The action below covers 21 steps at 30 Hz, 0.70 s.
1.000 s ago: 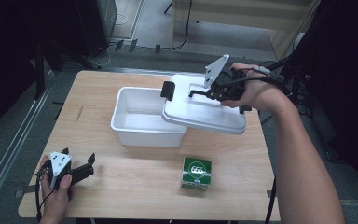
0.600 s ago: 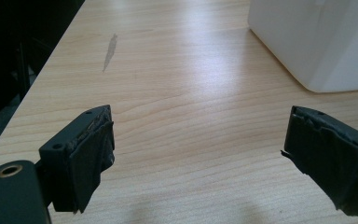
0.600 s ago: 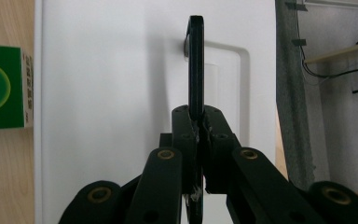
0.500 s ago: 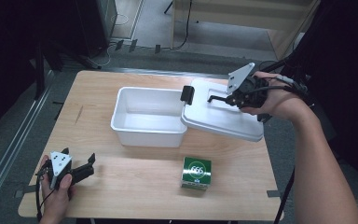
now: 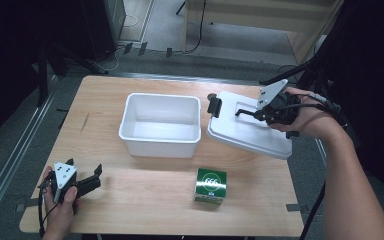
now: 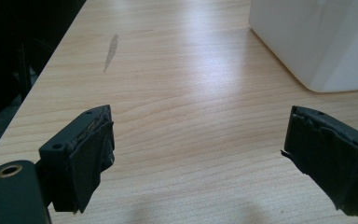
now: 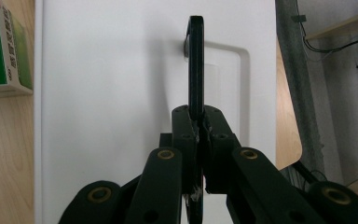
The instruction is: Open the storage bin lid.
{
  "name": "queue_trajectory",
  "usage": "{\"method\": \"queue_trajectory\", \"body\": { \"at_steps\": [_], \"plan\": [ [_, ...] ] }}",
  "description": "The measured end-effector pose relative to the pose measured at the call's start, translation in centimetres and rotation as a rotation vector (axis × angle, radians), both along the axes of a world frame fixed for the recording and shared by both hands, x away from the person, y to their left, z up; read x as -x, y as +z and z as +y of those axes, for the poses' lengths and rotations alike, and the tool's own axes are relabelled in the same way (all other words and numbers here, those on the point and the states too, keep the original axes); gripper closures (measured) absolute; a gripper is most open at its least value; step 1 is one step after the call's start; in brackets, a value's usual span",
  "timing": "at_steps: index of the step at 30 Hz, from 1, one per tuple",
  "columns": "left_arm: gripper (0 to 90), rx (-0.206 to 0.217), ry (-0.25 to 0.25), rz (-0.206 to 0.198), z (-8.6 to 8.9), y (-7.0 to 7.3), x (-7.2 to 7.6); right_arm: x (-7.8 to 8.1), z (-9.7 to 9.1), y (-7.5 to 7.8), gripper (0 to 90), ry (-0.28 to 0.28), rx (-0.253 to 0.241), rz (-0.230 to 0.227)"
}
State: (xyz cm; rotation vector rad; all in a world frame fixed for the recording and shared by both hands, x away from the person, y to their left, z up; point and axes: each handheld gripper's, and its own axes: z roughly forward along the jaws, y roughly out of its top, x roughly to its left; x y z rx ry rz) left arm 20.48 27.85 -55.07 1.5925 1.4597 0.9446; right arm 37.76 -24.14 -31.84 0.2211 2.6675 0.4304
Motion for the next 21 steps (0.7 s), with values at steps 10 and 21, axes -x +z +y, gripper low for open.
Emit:
{"method": "queue_trajectory", "body": {
  "at_steps": [10, 21],
  "plan": [
    [9.0, -0.001, 0.000, 0.002, 0.0, 0.0, 0.0, -0.3, -0.9, -2.6, 86.1, -0.032, -0.003, 0.022],
    [9.0, -0.001, -0.001, 0.002, 0.0, 0.0, 0.0, -1.3, -1.3, -6.4, 86.0, -0.060, -0.003, 0.048]
  ]
}}
